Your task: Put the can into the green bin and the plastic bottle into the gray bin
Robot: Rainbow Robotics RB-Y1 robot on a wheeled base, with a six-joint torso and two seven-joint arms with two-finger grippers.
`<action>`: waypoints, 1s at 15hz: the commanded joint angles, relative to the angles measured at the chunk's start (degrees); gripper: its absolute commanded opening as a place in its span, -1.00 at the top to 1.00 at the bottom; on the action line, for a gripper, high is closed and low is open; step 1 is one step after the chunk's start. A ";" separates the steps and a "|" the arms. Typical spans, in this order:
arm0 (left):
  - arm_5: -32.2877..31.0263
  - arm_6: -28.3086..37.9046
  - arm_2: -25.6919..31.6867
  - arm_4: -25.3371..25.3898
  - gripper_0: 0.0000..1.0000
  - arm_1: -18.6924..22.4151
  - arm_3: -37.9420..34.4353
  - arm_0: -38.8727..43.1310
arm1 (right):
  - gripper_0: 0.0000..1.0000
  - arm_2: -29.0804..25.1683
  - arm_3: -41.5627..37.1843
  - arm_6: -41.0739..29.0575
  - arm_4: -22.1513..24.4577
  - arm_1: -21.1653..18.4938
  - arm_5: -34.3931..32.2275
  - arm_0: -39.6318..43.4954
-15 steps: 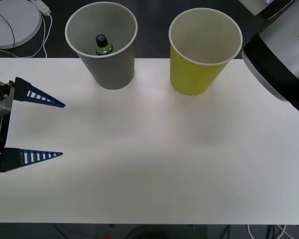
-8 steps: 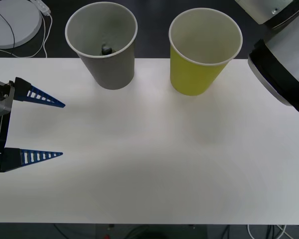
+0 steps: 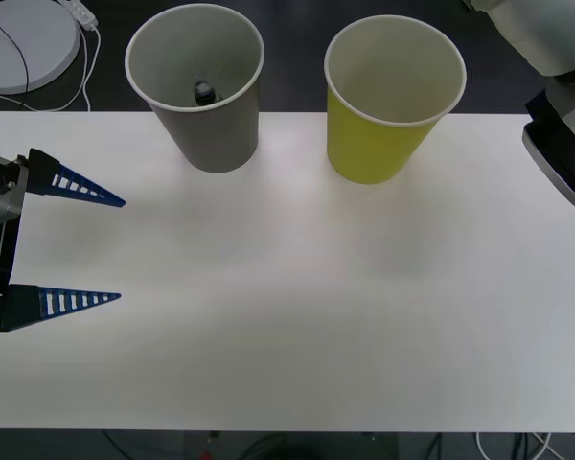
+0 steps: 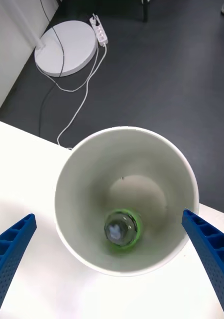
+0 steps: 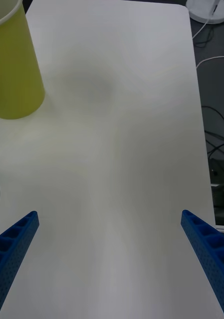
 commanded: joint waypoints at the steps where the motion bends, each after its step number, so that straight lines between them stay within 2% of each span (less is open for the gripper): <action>1: 0.00 0.00 0.00 0.00 -1.00 0.00 0.00 0.00 | -1.00 0.00 -2.67 0.60 -0.08 -1.50 1.49 0.91; 6: 0.00 0.00 0.00 0.00 -1.00 0.00 0.00 0.00 | -1.00 0.00 -3.64 2.09 0.62 -1.76 1.14 2.32; 10: 0.00 0.00 0.00 0.00 -1.00 0.00 0.00 0.00 | -1.00 0.00 -5.49 3.15 0.62 -3.43 -0.45 4.95; 13: 0.00 0.00 0.00 0.00 -1.00 0.00 0.00 0.00 | -1.00 0.00 -9.97 2.71 0.36 -6.60 -2.47 7.85; 15: 0.00 0.00 0.00 0.00 -1.00 0.00 0.00 0.00 | -1.00 0.44 -14.63 2.36 -0.87 -10.20 -3.96 9.61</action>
